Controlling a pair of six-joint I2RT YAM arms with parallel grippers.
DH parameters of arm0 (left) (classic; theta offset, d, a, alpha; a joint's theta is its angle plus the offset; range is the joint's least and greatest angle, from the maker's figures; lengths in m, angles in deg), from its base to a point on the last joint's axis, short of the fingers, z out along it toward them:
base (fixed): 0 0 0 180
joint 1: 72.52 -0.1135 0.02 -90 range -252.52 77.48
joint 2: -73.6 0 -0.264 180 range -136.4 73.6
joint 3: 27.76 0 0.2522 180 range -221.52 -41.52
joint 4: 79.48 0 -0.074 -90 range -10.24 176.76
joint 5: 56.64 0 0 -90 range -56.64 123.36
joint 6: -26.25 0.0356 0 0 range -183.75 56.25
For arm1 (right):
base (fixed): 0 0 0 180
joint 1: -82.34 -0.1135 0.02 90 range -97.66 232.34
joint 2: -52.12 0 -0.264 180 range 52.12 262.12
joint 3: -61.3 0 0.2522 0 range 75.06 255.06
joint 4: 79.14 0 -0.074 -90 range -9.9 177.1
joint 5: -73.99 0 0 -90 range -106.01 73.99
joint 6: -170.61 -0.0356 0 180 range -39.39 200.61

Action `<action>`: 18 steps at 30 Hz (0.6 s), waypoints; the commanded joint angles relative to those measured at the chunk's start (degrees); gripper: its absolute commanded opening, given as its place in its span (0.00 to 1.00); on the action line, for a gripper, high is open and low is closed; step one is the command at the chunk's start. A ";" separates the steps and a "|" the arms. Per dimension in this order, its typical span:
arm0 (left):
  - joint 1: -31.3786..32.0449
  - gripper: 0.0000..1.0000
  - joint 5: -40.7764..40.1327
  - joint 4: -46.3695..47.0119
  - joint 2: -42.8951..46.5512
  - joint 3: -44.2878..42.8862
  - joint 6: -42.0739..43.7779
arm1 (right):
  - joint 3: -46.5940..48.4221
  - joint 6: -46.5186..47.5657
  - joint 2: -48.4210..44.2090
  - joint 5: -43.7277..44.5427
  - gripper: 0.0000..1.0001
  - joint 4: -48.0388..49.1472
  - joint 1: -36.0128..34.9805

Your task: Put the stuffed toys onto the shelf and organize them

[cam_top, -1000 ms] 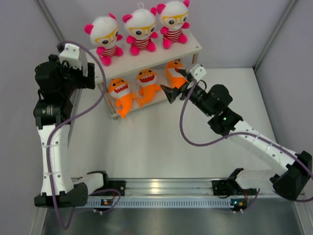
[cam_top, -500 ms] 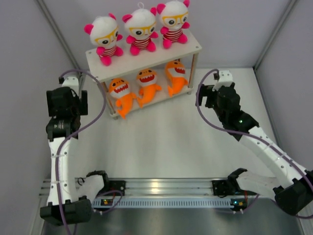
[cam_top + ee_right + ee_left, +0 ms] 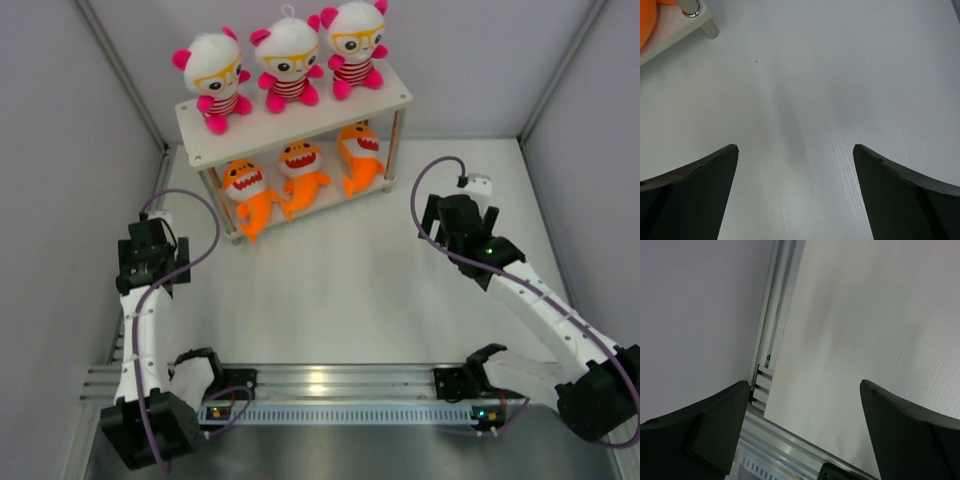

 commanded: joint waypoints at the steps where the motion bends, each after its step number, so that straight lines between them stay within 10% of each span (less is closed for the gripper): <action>1: -0.27 0.98 0.64 1.44 2.08 0.50 -0.67 | -0.24 -3.70 -0.09 2.86 0.99 -1.61 0.68; 18: -0.35 0.98 6.87 1.26 1.38 -1.69 0.91 | -4.20 3.85 -6.33 -5.55 0.99 13.32 0.68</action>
